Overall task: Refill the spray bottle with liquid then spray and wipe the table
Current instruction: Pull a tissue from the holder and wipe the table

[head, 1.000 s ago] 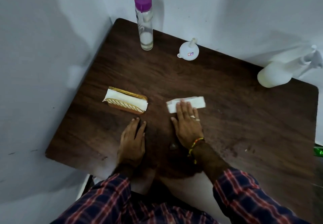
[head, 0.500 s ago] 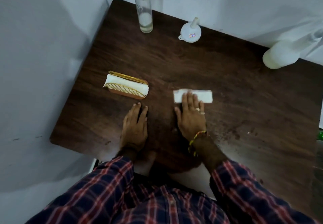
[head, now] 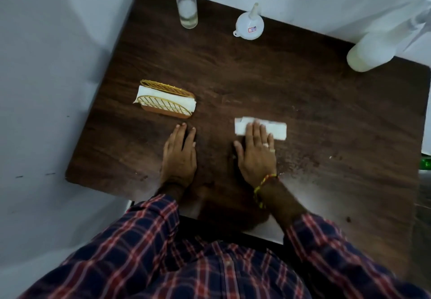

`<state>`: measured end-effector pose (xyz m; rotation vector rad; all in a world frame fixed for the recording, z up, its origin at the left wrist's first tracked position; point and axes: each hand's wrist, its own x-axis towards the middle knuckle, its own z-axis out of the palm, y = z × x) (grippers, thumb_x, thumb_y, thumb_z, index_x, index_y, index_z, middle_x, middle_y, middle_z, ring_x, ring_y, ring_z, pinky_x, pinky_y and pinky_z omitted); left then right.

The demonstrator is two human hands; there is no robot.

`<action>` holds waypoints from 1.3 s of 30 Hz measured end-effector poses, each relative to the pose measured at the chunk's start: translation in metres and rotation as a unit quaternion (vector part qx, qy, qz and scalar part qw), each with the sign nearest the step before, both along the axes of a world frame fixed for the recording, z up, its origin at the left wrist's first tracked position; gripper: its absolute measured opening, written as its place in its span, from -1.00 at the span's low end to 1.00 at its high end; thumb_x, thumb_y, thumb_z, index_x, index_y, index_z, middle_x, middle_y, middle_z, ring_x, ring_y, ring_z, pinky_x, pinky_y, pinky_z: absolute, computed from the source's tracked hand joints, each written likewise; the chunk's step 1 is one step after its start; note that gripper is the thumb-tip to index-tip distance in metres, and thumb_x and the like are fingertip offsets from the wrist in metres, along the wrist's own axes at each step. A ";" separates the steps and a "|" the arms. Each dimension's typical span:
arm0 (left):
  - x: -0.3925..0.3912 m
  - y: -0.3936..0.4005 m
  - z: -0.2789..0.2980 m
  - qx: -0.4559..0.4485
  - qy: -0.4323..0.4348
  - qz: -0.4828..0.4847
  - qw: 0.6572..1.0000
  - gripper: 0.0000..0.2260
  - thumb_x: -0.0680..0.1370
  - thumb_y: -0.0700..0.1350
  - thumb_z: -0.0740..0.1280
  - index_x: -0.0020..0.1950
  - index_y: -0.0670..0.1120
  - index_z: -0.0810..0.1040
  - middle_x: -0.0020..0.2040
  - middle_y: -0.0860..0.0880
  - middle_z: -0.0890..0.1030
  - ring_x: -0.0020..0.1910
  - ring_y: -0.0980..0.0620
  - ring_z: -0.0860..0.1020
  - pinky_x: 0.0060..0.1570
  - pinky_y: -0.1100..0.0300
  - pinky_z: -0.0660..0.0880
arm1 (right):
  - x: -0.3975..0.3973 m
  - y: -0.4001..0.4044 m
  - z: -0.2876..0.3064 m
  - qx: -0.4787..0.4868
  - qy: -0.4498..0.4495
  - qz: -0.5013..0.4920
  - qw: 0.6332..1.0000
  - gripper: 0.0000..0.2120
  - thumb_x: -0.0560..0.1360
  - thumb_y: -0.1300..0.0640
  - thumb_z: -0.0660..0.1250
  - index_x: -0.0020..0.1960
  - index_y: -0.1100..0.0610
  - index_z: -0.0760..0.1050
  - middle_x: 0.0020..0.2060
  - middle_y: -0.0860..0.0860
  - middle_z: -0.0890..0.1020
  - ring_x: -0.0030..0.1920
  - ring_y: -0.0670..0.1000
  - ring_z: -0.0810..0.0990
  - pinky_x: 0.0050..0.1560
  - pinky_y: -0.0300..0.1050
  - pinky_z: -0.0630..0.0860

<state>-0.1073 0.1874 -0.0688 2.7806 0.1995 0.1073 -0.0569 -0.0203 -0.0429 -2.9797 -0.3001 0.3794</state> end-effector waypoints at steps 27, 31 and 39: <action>-0.054 -0.046 0.011 -0.109 0.022 -0.097 0.989 -0.58 0.65 -0.08 0.03 0.47 -0.13 0.39 0.51 -0.13 0.34 0.54 -0.08 0.20 0.53 -0.10 0.06 | -0.112 -0.031 0.004 -0.006 0.009 -0.065 0.998 -0.29 0.60 -0.21 -0.02 0.54 0.28 0.25 0.52 0.22 0.30 0.53 0.23 0.27 0.56 0.15 0.08; -0.045 -0.065 0.008 -0.037 0.033 -0.093 0.994 -0.58 0.65 -0.06 0.03 0.47 -0.13 0.39 0.52 -0.18 0.32 0.53 -0.13 0.23 0.51 -0.15 0.08 | -0.093 -0.004 0.005 0.010 0.014 0.009 1.000 -0.29 0.59 -0.21 -0.04 0.51 0.28 0.30 0.51 0.22 0.33 0.52 0.23 0.30 0.50 0.21 0.17; -0.015 -0.060 0.010 -0.059 0.012 -0.068 0.996 -0.56 0.65 -0.05 0.01 0.48 -0.14 0.38 0.52 -0.16 0.32 0.54 -0.11 0.21 0.53 -0.10 0.06 | -0.075 -0.045 0.009 0.024 0.032 -0.099 0.994 -0.27 0.59 -0.21 -0.13 0.56 0.26 0.20 0.55 0.21 0.25 0.56 0.21 0.21 0.54 0.17 0.09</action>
